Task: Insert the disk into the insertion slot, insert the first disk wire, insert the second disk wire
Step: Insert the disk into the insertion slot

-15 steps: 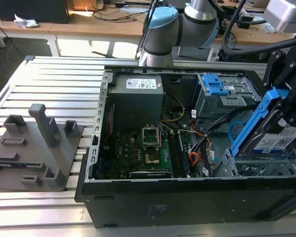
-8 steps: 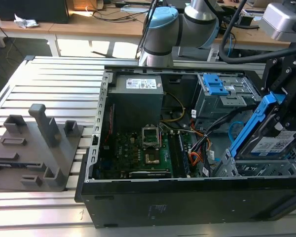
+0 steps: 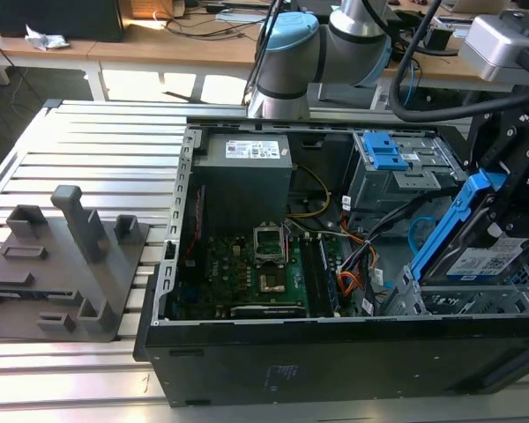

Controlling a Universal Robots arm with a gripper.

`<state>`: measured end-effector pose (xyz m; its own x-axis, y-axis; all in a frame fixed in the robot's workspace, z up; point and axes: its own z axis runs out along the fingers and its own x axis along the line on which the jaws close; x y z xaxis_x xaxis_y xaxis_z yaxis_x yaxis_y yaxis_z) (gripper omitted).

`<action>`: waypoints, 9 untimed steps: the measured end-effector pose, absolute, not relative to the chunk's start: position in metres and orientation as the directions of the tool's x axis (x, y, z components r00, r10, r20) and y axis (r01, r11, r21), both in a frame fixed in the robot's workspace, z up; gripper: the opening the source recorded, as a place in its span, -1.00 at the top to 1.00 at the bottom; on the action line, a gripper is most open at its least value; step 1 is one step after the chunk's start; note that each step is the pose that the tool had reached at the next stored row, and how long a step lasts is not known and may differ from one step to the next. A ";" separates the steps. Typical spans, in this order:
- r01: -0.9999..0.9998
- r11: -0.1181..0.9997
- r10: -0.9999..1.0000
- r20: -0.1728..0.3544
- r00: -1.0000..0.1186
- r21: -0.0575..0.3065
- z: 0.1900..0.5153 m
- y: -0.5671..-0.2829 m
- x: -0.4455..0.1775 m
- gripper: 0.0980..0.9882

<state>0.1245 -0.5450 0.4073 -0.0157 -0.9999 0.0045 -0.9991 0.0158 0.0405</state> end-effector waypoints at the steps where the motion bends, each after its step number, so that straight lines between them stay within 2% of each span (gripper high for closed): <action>1: -0.999 0.016 -1.000 0.004 -0.016 0.041 0.407 -0.545 0.125 0.39; 9: -0.999 0.016 -1.000 0.005 -0.016 0.041 0.401 -0.545 0.125 0.39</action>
<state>0.1246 -0.5450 0.4008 -0.0157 -0.9999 0.0045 -0.9991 0.0158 0.0406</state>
